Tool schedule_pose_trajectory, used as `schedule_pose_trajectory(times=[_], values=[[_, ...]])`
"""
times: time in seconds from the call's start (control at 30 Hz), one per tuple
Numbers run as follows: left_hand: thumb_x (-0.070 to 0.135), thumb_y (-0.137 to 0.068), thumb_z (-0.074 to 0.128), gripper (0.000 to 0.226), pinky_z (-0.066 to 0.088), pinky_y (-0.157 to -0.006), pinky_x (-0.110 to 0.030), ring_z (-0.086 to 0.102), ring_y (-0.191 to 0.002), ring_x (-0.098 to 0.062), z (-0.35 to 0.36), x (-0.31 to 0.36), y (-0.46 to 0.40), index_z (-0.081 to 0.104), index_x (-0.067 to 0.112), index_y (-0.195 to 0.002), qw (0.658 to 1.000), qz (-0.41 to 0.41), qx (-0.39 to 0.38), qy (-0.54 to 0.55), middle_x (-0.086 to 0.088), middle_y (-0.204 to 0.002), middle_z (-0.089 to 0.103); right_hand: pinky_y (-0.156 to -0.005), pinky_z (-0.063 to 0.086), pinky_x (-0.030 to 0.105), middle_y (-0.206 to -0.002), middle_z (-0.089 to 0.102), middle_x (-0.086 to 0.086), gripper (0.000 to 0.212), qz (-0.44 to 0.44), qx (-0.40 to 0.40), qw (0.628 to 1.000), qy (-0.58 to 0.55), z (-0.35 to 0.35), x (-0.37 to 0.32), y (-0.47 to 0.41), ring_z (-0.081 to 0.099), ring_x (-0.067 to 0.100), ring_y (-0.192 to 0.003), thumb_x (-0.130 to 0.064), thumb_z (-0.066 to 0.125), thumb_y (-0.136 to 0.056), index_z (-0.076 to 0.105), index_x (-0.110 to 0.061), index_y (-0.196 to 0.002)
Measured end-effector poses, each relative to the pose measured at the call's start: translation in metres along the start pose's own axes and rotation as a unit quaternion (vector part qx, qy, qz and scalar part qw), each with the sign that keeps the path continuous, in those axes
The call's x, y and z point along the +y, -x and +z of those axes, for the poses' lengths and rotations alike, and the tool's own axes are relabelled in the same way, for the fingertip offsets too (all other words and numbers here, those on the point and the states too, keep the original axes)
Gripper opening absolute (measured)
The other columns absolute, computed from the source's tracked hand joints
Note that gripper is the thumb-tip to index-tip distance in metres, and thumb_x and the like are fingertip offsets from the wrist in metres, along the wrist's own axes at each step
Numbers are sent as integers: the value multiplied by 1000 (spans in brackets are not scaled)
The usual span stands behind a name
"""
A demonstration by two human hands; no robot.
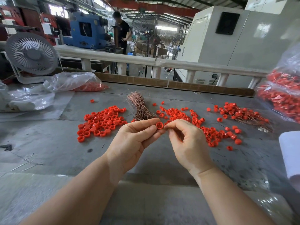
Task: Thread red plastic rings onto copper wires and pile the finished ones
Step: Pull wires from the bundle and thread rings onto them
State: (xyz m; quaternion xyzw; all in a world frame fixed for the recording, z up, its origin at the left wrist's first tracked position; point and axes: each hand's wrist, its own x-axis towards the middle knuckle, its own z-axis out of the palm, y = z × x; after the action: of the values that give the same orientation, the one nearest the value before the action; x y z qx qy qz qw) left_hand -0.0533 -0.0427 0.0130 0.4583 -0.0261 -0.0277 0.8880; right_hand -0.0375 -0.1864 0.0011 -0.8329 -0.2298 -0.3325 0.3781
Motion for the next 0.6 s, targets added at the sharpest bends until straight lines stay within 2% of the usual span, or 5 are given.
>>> schedule_pose_trajectory(times=[0.13, 0.33, 0.5, 0.6], values=[[-2, -67, 56, 22, 54, -59, -16, 71, -71, -17, 0, 0, 1, 76, 7, -70, 1000, 1, -2, 1, -12, -75, 72, -67, 51, 29, -77, 66, -4, 16, 5, -5, 1000, -10, 0, 1, 0, 60, 13, -73, -13, 53, -82, 69, -12, -80], [-7, -74, 53, 26, 55, -61, -17, 71, -70, -17, 0, 0, 0, 76, 5, -72, 1000, 0, -3, 5, -12, -75, 72, -67, 49, 23, -77, 65, -7, 15, 7, -14, 1000, -21, 1, 1, 0, 59, 9, -72, -15, 54, -83, 69, -14, -81], [-2, -66, 56, 22, 55, -60, -17, 71, -68, -16, 1, -1, 0, 76, 4, -73, 1000, -11, -9, 16, -12, -74, 71, -63, 50, 30, -74, 66, -7, 13, 26, -34, 998, -49, 1, 3, 1, 58, 11, -68, -8, 60, -85, 69, -17, -81], [-3, -68, 56, 22, 55, -60, -17, 71, -70, -17, 1, -1, 0, 75, 4, -75, 999, -17, -10, 26, -13, -77, 71, -64, 50, 32, -73, 65, -6, 14, 31, -40, 997, -52, 1, 3, 1, 58, 12, -67, -6, 61, -85, 70, -16, -81]])
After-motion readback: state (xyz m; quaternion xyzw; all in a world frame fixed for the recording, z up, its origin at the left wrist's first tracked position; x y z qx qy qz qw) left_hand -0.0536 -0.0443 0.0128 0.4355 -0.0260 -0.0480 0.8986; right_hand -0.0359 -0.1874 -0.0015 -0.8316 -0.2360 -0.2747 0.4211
